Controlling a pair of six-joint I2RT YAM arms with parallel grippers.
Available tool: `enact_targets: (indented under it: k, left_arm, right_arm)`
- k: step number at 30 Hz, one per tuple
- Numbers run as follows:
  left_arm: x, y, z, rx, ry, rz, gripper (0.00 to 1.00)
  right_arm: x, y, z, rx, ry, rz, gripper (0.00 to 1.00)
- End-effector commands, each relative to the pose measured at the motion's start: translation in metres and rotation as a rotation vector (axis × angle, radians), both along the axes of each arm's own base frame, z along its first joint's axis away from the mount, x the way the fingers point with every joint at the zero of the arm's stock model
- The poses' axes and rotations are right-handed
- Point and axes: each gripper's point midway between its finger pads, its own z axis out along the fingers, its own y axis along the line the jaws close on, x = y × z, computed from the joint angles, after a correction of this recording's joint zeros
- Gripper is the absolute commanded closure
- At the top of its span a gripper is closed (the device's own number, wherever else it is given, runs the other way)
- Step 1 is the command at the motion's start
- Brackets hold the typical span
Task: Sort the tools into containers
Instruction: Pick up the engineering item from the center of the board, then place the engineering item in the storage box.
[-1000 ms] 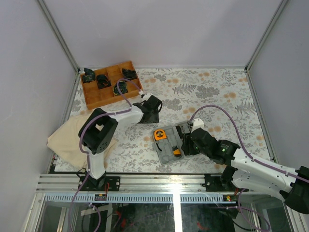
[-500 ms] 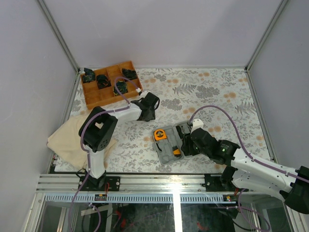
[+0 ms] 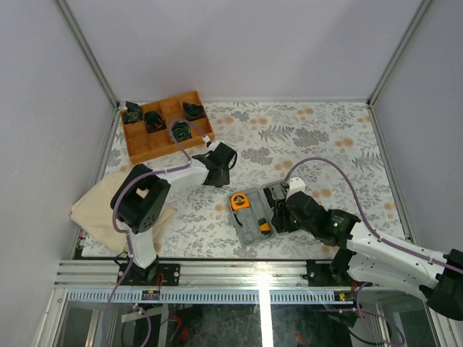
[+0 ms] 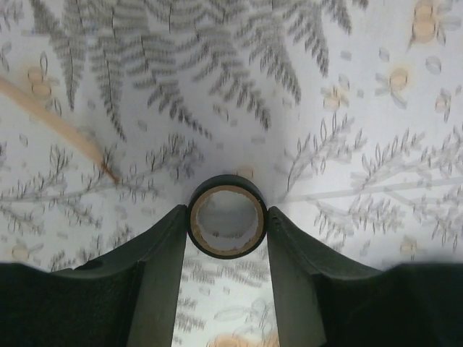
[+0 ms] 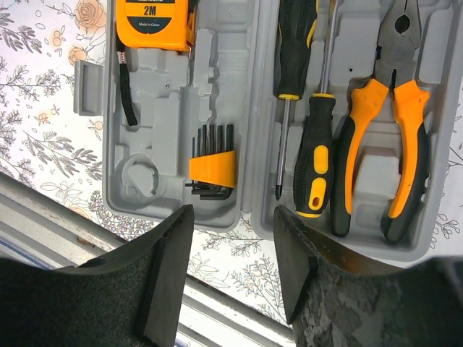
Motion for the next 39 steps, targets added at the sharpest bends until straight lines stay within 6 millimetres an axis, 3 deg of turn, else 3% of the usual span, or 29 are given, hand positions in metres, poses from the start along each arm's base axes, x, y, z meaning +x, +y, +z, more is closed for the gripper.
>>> enact_targets:
  k: [1,7,10,17,21,22,29,39]
  left_arm:
    - [-0.025,-0.01,0.029,-0.034,-0.048,-0.044,0.6]
    - [-0.076,-0.031,0.075,-0.115,-0.114,-0.14,0.6]
    - [-0.108,-0.046,0.084,-0.155,-0.105,-0.207,0.6]
    - [-0.178,-0.088,0.073,-0.192,-0.034,-0.363,0.6]
    - [-0.208,-0.109,0.056,-0.17,0.015,-0.427,0.61]
    - [-0.228,-0.118,0.044,-0.147,0.045,-0.467,0.61]
    - [-0.242,-0.117,0.028,-0.097,0.063,-0.478,0.62]
    - [-0.232,-0.117,0.029,-0.052,0.021,-0.471,0.61]
  right_arm:
    - [0.008,0.002,0.011,0.023,-0.047,-0.012,0.46]
    - [0.009,-0.001,0.009,0.02,-0.051,-0.033,0.46]
    - [0.012,-0.006,0.011,0.017,-0.068,-0.064,0.47]
    - [0.023,-0.024,0.03,0.052,-0.17,-0.163,0.48]
    - [0.023,-0.029,0.031,0.054,-0.18,-0.176,0.48]
    - [0.021,-0.029,0.027,0.048,-0.165,-0.175,0.48]
    - [0.02,-0.025,0.022,0.059,-0.152,-0.169,0.48]
    - [0.02,-0.021,0.021,0.058,-0.139,-0.159,0.48]
